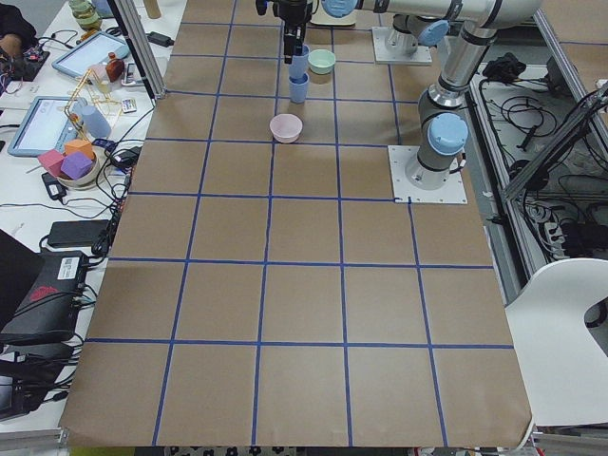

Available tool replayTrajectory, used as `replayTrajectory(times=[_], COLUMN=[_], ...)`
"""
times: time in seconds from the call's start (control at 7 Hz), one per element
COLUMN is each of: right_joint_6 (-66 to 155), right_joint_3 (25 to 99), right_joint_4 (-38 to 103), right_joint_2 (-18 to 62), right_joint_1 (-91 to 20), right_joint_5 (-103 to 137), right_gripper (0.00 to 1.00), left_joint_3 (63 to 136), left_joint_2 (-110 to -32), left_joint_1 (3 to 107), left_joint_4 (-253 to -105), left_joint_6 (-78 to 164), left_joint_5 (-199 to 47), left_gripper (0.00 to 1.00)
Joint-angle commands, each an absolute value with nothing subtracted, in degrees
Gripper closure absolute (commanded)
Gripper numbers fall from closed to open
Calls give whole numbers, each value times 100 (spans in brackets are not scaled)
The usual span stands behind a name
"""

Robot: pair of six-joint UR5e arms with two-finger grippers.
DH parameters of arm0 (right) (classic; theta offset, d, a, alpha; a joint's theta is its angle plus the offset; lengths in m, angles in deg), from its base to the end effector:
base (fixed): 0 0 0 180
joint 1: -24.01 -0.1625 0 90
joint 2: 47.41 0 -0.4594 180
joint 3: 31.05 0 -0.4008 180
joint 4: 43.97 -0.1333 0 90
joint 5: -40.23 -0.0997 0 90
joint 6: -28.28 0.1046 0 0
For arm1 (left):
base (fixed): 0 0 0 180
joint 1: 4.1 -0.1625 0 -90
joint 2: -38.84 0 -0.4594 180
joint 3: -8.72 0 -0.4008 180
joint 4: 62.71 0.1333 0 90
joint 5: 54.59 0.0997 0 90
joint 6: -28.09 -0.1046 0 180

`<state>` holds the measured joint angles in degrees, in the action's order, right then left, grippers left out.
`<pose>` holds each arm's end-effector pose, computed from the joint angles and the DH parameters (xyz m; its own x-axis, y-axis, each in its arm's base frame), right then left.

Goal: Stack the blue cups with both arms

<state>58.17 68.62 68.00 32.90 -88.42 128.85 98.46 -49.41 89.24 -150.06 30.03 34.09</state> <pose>0.3391 -0.4656 0.3826 -0.9907 0.1286 -0.0436 0.1298 0.9912 -0.0275 -0.1643 -0.4856 0.5396 -0.9993 0.0264 0.0257 0.0243 0.9965 -0.0804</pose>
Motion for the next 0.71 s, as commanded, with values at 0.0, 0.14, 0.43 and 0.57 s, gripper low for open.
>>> replayTrajectory(times=[0.0,0.14,0.43,0.57], right_joint_6=[5816,5807,5799,5772], right_joint_3=[6888,6897,6906,6897], right_joint_4=[6809,6818,7028,7046], right_joint_2=[3240,3222,3055,2985], right_joint_1=[-8849,-8849,-8822,-8814], right_joint_5=[12882,12882,12874,12882], right_gripper=[100,100,78,22], left_joint_3=[9846,9846,9846,9846], left_joint_2=[-4941,-4941,-4941,-4941], left_joint_1=[8924,8924,8924,8924], left_joint_4=[-15007,-15016,-15016,-15016], left_joint_6=[3003,3003,3003,3003], left_joint_5=[3409,3409,3409,3409], left_gripper=[0,0,0,0])
